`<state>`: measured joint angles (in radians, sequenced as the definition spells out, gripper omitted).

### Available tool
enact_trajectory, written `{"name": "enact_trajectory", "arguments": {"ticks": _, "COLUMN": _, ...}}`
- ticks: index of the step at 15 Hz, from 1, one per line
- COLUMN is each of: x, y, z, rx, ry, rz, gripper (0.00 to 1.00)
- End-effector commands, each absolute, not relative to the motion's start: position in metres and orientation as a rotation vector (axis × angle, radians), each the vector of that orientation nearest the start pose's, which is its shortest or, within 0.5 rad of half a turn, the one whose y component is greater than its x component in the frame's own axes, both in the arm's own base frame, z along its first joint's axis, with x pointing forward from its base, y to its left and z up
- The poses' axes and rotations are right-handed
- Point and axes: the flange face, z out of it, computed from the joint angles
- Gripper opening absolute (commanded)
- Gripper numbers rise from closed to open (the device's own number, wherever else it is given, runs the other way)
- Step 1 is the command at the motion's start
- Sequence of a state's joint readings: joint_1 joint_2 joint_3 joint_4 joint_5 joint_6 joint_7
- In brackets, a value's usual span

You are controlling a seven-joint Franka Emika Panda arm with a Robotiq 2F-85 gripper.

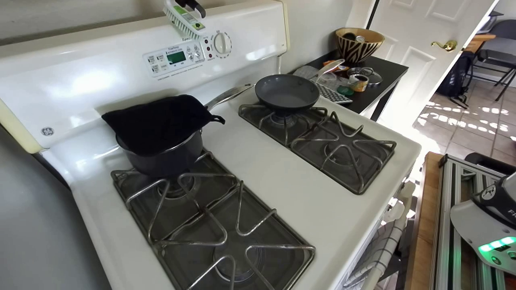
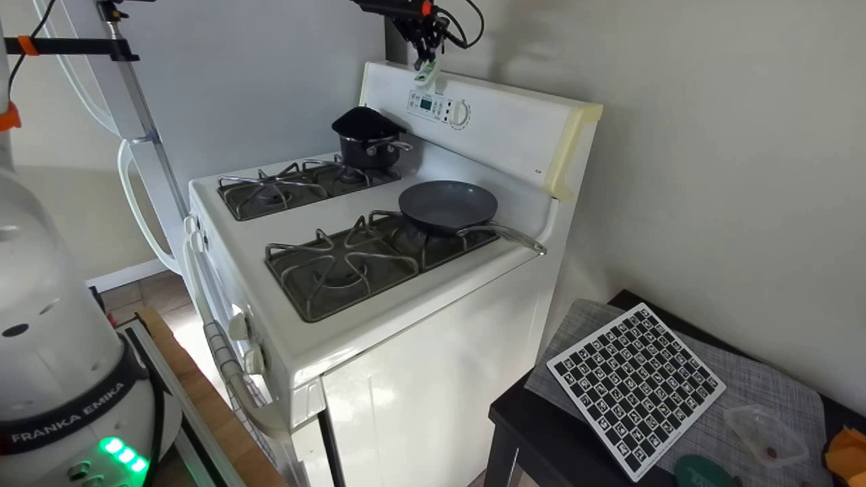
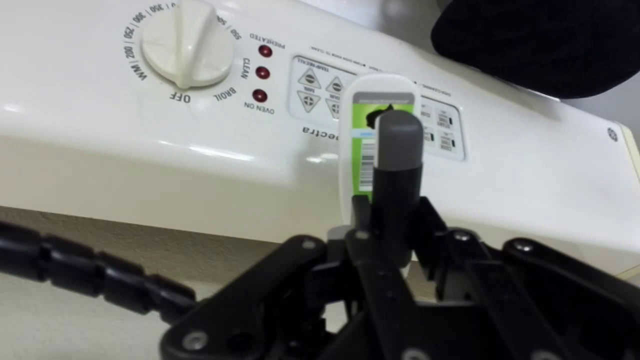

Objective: Use the brush to clean the top of the stove

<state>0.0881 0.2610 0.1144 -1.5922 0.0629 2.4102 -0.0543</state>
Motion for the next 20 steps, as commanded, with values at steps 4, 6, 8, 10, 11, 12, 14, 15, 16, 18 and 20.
{"name": "enact_trajectory", "arguments": {"ticks": 4, "x": 0.648, "y": 0.123, "z": 0.576, "rx": -2.92, "ry": -0.282, "rz": -0.762, "gripper": 0.04}}
{"name": "enact_trajectory", "arguments": {"ticks": 6, "x": 0.638, "y": 0.12, "z": 0.585, "rx": -2.935, "ry": -0.273, "rz": -0.716, "gripper": 0.04}}
{"name": "enact_trajectory", "arguments": {"ticks": 8, "x": 0.626, "y": 0.116, "z": 0.591, "rx": -2.959, "ry": -0.213, "rz": -0.636, "gripper": 0.04}}
{"name": "enact_trajectory", "arguments": {"ticks": 10, "x": 0.615, "y": 0.114, "z": 0.596, "rx": -2.978, "ry": -0.155, "rz": -0.565, "gripper": 0.04}}
{"name": "enact_trajectory", "arguments": {"ticks": 11, "x": 0.61, "y": 0.114, "z": 0.598, "rx": -2.981, "ry": -0.134, "rz": -0.524, "gripper": 0.04}}
{"name": "enact_trajectory", "arguments": {"ticks": 12, "x": 0.603, "y": 0.114, "z": 0.598, "rx": -2.992, "ry": -0.115, "rz": -0.488, "gripper": 0.04}}
{"name": "enact_trajectory", "arguments": {"ticks": 14, "x": 0.592, "y": 0.115, "z": 0.597, "rx": -3.008, "ry": -0.1, "rz": -0.41, "gripper": 0.04}}
{"name": "enact_trajectory", "arguments": {"ticks": 15, "x": 0.587, "y": 0.113, "z": 0.594, "rx": -3.016, "ry": -0.092, "rz": -0.368, "gripper": 0.04}}
{"name": "enact_trajectory", "arguments": {"ticks": 16, "x": 0.585, "y": 0.112, "z": 0.593, "rx": -3.018, "ry": -0.098, "rz": -0.342, "gripper": 0.04}}
{"name": "enact_trajectory", "arguments": {"ticks": 18, "x": 0.597, "y": 0.114, "z": 0.595, "rx": -3.015, "ry": -0.125, "rz": -0.385, "gripper": 0.15}}
{"name": "enact_trajectory", "arguments": {"ticks": 20, "x": 0.594, "y": 0.112, "z": 0.591, "rx": -3.019, "ry": -0.123, "rz": -0.373, "gripper": 0.15}}
